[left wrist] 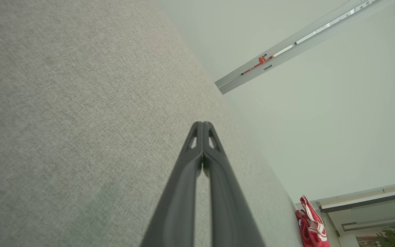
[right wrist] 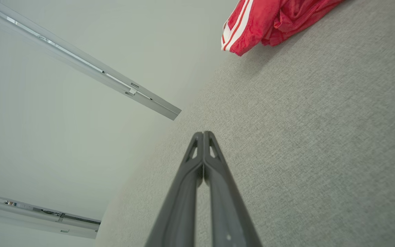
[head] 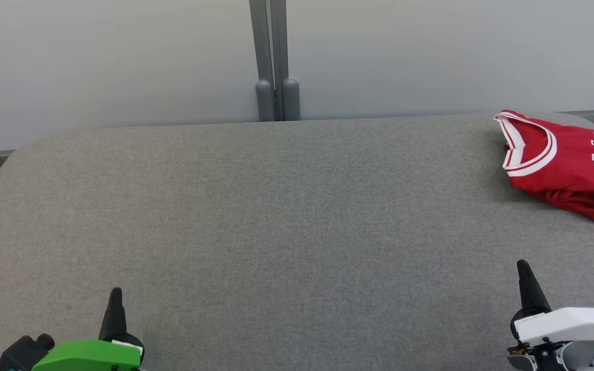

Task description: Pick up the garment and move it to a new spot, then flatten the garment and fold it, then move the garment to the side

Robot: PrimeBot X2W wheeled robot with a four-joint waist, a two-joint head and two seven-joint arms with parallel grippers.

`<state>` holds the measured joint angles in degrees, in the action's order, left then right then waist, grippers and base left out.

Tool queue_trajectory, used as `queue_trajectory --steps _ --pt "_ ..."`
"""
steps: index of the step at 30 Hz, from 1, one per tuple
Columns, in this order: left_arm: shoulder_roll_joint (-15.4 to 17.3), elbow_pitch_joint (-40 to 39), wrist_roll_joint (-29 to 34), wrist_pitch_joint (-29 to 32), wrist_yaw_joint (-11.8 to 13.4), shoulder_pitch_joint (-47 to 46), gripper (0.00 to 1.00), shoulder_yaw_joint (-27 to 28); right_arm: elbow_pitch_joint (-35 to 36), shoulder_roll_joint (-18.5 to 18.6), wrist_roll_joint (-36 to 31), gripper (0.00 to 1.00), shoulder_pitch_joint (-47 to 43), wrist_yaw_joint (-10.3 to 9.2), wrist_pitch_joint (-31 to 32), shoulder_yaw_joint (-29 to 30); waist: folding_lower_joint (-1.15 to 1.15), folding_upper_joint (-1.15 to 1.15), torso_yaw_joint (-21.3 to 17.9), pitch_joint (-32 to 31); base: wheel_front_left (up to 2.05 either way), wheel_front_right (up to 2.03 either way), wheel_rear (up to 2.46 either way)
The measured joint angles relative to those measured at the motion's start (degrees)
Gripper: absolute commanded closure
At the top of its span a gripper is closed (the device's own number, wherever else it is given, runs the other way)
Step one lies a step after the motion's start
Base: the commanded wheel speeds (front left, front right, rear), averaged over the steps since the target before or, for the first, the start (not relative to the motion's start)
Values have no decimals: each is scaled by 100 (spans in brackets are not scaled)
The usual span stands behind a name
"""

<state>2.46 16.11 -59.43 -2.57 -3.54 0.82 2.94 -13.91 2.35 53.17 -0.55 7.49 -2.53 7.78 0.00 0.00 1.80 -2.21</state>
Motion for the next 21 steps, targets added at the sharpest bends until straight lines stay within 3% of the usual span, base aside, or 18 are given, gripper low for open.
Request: queue_trajectory --steps 21 --pt "3 -74 -1182 323 -134 -231 100 120 -1 13 1392 100 222 -1 332 -45 0 0 -53 70 0 0 0"
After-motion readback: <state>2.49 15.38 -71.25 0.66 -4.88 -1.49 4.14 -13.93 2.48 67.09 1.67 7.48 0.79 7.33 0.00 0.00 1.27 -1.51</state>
